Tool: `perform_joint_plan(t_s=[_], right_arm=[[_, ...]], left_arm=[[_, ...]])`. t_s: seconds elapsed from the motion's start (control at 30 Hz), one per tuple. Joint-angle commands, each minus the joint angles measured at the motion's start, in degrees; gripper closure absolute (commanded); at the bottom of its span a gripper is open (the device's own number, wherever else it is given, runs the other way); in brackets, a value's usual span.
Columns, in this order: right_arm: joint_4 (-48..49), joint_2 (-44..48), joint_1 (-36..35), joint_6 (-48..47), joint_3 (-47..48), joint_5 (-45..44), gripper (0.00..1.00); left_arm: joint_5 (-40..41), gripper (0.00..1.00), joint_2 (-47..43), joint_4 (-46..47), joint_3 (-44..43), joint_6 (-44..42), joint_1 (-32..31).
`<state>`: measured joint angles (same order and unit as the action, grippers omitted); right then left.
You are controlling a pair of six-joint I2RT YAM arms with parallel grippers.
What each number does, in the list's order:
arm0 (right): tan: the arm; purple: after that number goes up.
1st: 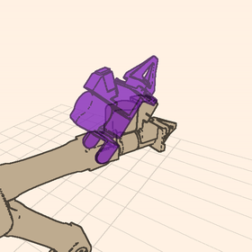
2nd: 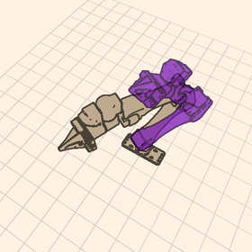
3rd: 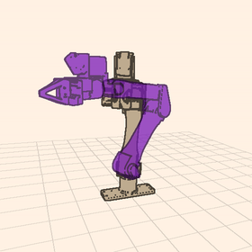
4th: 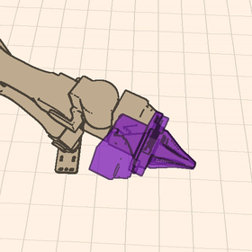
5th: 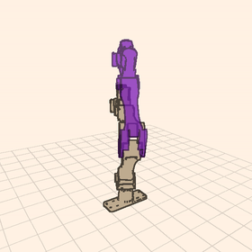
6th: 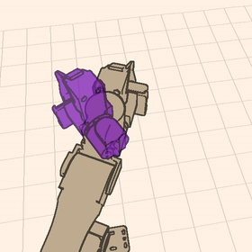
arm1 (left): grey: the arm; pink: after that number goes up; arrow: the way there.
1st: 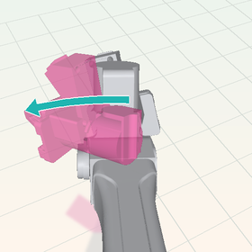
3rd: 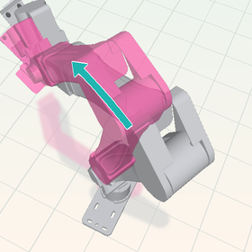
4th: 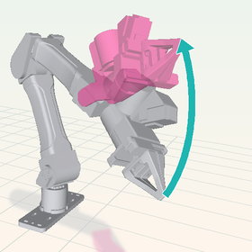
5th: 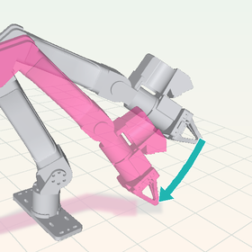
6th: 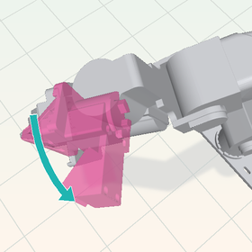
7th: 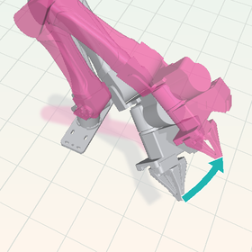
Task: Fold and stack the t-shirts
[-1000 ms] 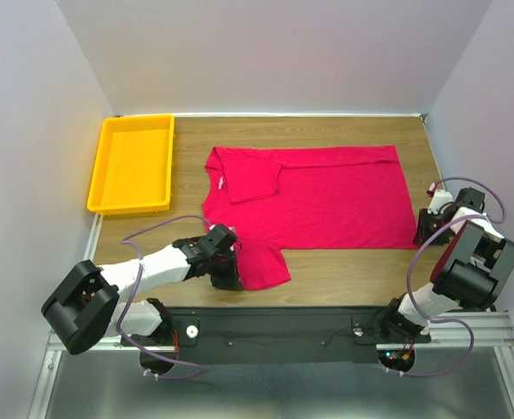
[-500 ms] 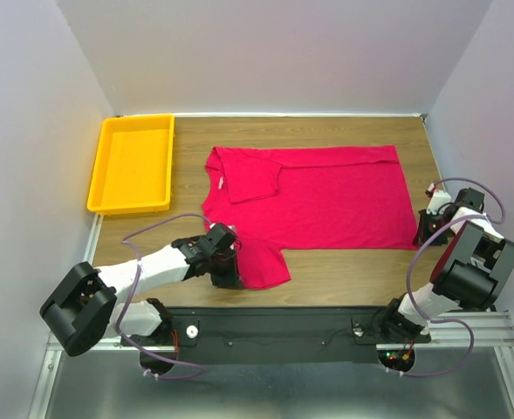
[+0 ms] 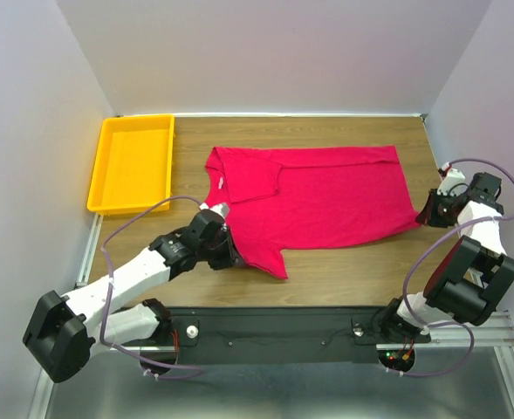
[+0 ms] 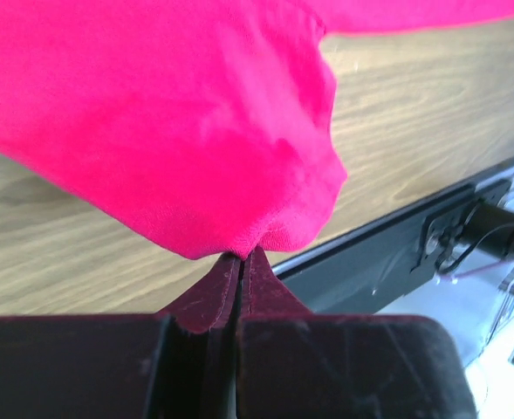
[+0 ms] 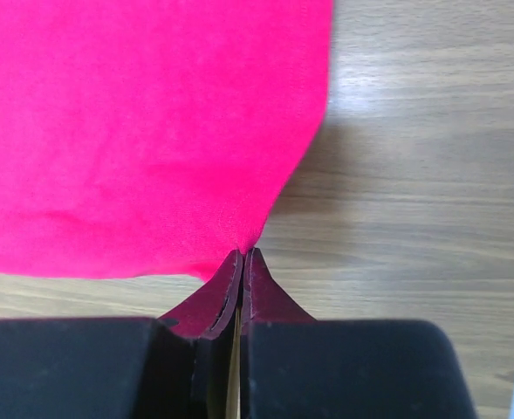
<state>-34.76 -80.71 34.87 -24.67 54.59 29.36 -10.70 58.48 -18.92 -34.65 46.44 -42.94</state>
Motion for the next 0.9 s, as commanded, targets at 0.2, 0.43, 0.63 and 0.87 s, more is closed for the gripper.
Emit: perform_joint_plan(t_s=[0.2,0.43,0.63,0.87], right_arm=[[-2.6,-3.4,0.4,5.9,6.9,6.2,0.99],[-3.0,-7.4,0.4,8.0,8.7,7.9,0.99],[-3.4,-10.7,0.4,4.5,7.6,4.5,0.99],[-3.3,-16.8,0.2,0.4,7.8,3.2,0.99]], left_arm=[[-3.2,1.0,-4.2,0.7,-6.0,-2.8,7.4],[-9.9,1.0,-2.7,6.8,-6.2,-2.2,13.1],[-12.6,1.0,0.0,8.3,-7.0,-2.7,13.7],[-13.2,1.0,-0.3,10.3,-4.0,-2.2,14.0]])
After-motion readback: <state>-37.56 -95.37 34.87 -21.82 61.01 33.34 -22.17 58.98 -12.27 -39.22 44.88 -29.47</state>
